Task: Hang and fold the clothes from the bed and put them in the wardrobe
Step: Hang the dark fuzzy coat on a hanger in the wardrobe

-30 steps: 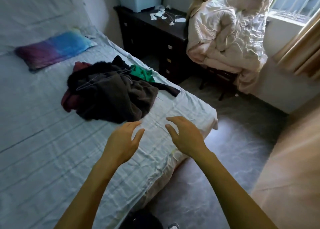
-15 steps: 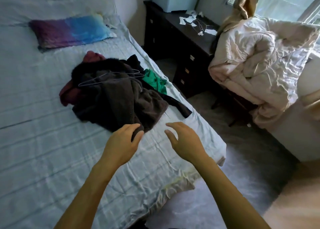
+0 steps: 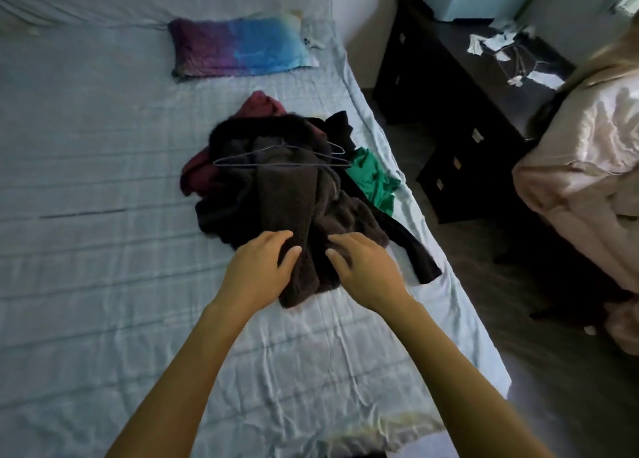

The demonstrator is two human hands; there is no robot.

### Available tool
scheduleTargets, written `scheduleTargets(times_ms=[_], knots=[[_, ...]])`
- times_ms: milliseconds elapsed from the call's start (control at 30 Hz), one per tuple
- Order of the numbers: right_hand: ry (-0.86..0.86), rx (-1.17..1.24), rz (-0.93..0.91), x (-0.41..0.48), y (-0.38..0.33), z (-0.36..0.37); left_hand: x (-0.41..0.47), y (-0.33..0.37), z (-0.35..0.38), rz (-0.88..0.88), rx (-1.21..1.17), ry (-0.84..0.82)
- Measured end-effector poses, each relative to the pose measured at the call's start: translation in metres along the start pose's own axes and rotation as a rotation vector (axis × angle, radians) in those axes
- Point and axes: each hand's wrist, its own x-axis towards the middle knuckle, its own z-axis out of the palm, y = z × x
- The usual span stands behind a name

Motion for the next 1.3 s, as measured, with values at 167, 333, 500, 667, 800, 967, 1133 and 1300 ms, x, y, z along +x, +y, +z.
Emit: scheduleTargets(times_ms=[167,333,500,667,800,967,1133,1300], knots=[[-0.089,0.024,-0.085,0.056,0.037,0.003,0.044,0.018,0.014,-0.114,0.041,0.035],[-0.12,0.057,-0.093,0.117,0.062,0.014,0.094,0.012,0.024,-0.161,0.063,0.04],[-0.135,0.031,-0.078,0.175,0.071,0.042,0.156,-0.019,0.037,-0.16,0.093,0.013],[-0.15,-0.026,-0.089,0.245,0.077,0.08,0.222,-0.063,0.051,-0.171,0.118,-0.014],[-0.169,-0.079,-0.103,0.314,0.078,0.114,0.27,-0.103,0.066,-0.168,0.115,-0.004],[-0.127,-0.182,-0.103,0.401,0.085,0.157,0.323,-0.143,0.085,-0.17,0.105,0.0],[-0.17,-0.298,-0.147,0.475,0.092,0.2,0.361,-0.164,0.11,-0.159,0.118,0.091],[-0.206,-0.413,0.049,0.522,0.105,0.242,0.381,-0.168,0.144,-0.422,0.009,0.055]])
